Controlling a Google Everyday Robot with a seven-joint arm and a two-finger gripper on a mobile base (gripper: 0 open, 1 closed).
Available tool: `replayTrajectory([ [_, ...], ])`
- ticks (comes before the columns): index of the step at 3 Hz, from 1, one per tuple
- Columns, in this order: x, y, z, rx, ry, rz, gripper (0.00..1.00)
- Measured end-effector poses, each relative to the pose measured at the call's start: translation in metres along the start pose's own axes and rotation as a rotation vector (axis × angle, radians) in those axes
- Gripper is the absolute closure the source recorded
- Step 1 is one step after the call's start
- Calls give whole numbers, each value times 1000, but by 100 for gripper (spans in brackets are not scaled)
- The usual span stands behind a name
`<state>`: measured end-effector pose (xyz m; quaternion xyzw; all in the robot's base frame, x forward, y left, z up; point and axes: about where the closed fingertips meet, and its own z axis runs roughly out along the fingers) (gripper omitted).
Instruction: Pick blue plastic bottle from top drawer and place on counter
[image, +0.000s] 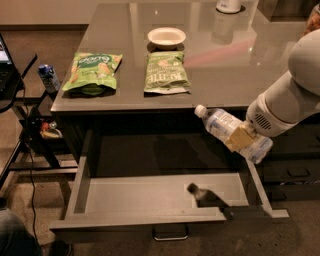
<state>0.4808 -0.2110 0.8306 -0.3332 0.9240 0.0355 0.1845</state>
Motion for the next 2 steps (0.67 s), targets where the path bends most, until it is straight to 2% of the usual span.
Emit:
replayTrajectory([
  [1, 0, 0, 0, 0, 0, 0, 100],
  [2, -7, -7, -12, 20, -8, 29, 100],
])
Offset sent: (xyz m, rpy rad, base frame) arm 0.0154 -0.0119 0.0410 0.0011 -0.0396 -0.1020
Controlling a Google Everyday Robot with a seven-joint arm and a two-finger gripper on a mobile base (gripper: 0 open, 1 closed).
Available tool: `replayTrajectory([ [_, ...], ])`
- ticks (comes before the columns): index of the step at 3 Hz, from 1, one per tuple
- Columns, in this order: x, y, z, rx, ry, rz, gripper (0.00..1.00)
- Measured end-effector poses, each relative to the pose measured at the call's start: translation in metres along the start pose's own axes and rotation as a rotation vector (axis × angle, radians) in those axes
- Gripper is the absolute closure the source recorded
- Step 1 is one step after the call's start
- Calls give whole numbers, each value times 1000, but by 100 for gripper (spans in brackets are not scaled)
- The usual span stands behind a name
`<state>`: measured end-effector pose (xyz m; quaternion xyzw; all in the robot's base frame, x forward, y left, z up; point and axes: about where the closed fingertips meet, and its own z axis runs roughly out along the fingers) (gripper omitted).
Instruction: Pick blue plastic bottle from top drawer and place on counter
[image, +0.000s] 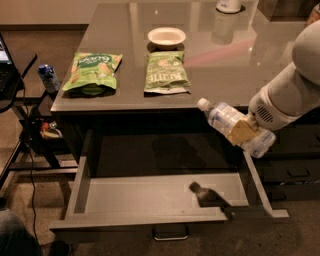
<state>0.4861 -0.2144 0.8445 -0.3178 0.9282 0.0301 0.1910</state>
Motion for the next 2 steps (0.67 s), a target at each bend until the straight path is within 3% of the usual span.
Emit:
replayTrajectory([
  [2, -30, -35, -40, 90, -20, 57, 100],
])
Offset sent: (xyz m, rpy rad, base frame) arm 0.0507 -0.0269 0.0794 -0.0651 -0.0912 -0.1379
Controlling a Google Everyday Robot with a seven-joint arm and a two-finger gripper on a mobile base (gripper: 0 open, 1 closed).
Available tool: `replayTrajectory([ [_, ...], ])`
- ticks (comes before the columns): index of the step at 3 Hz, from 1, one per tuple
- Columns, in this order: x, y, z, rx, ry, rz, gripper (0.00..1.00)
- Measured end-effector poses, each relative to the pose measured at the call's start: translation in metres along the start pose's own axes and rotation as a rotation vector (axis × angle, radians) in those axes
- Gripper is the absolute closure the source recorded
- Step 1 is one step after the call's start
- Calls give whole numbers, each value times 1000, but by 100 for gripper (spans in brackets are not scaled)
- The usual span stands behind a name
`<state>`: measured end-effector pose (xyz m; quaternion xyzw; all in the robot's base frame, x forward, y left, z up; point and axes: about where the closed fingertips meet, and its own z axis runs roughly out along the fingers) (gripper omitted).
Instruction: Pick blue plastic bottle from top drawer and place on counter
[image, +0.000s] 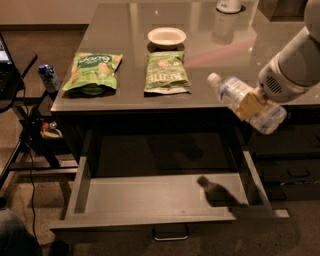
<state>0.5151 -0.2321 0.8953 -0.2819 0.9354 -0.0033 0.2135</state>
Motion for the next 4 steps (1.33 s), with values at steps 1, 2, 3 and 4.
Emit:
replayTrajectory([
  [1, -2, -1, -1, 3, -3, 1, 100],
  [2, -7, -3, 1, -4, 1, 17, 100],
  [3, -27, -16, 8, -26, 9, 64, 100],
  [4, -52, -35, 10, -41, 1, 99, 100],
])
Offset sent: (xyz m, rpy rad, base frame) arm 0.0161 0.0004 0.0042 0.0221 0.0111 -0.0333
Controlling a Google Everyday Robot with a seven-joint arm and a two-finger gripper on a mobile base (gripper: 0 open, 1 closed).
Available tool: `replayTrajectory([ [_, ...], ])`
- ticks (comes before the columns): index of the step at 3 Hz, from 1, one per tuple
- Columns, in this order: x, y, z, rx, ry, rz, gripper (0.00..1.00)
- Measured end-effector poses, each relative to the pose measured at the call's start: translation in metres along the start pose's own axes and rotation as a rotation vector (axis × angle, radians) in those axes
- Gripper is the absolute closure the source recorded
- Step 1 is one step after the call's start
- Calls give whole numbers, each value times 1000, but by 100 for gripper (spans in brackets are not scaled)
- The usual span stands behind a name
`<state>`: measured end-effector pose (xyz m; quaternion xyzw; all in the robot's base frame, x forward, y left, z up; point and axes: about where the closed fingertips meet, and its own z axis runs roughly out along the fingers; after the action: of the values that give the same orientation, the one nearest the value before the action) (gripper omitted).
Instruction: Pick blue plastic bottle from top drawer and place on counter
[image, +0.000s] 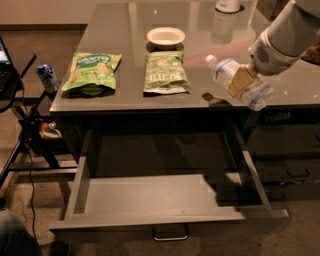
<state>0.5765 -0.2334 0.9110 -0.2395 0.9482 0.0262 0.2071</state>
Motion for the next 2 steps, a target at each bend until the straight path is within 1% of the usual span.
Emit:
replayTrajectory([
  [1, -30, -22, 11, -5, 7, 37, 100],
  [2, -43, -35, 21, -16, 11, 59, 100],
])
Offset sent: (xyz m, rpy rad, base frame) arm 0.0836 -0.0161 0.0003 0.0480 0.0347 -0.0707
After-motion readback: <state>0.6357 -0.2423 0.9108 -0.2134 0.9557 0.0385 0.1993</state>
